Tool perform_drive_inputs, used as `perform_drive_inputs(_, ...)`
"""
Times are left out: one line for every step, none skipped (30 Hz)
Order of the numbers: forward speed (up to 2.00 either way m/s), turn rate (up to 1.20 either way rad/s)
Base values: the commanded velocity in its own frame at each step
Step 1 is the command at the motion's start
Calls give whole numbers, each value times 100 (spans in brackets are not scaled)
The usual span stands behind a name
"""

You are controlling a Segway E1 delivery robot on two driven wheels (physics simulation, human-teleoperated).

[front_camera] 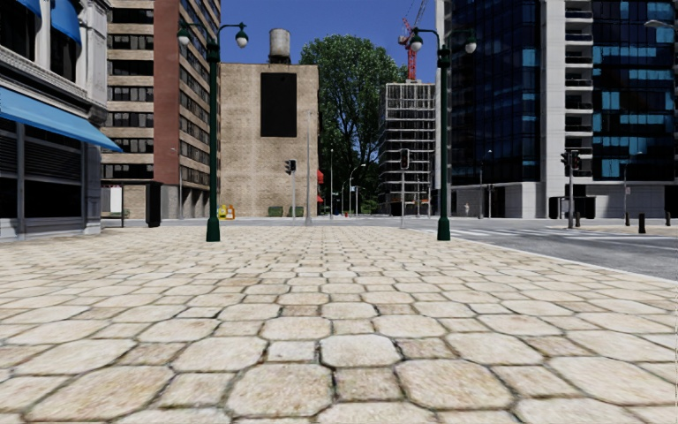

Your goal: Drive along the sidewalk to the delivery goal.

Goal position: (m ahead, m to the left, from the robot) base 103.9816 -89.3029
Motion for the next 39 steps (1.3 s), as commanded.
perform_drive_inputs(200, 0)
perform_drive_inputs(200, 0)
perform_drive_inputs(200, 0)
perform_drive_inputs(200, 0)
perform_drive_inputs(200, 0)
perform_drive_inputs(200, 0)
perform_drive_inputs(200, 0)
perform_drive_inputs(200, 0)
perform_drive_inputs(200, 0)
perform_drive_inputs(200, 0)
perform_drive_inputs(200, 0)
perform_drive_inputs(200, 0)
perform_drive_inputs(200, 0)
perform_drive_inputs(200, 0)
perform_drive_inputs(200, 0)
perform_drive_inputs(200, 0)
perform_drive_inputs(200, 0)
perform_drive_inputs(200, 0)
perform_drive_inputs(200, 0)
perform_drive_inputs(200, 0)
perform_drive_inputs(200, 0)
perform_drive_inputs(200, 0)
perform_drive_inputs(200, 0)
perform_drive_inputs(200, 0)
perform_drive_inputs(200, 0)
perform_drive_inputs(200, 0)
perform_drive_inputs(200, 0)
perform_drive_inputs(200, 0)
perform_drive_inputs(200, 0)
perform_drive_inputs(200, 0)
perform_drive_inputs(200, 0)
perform_drive_inputs(200, 0)
perform_drive_inputs(200, 0)
perform_drive_inputs(200, 0)
perform_drive_inputs(200, 0)
perform_drive_inputs(200, 0)
perform_drive_inputs(200, 0)
perform_drive_inputs(200, 0)
perform_drive_inputs(200, 0)
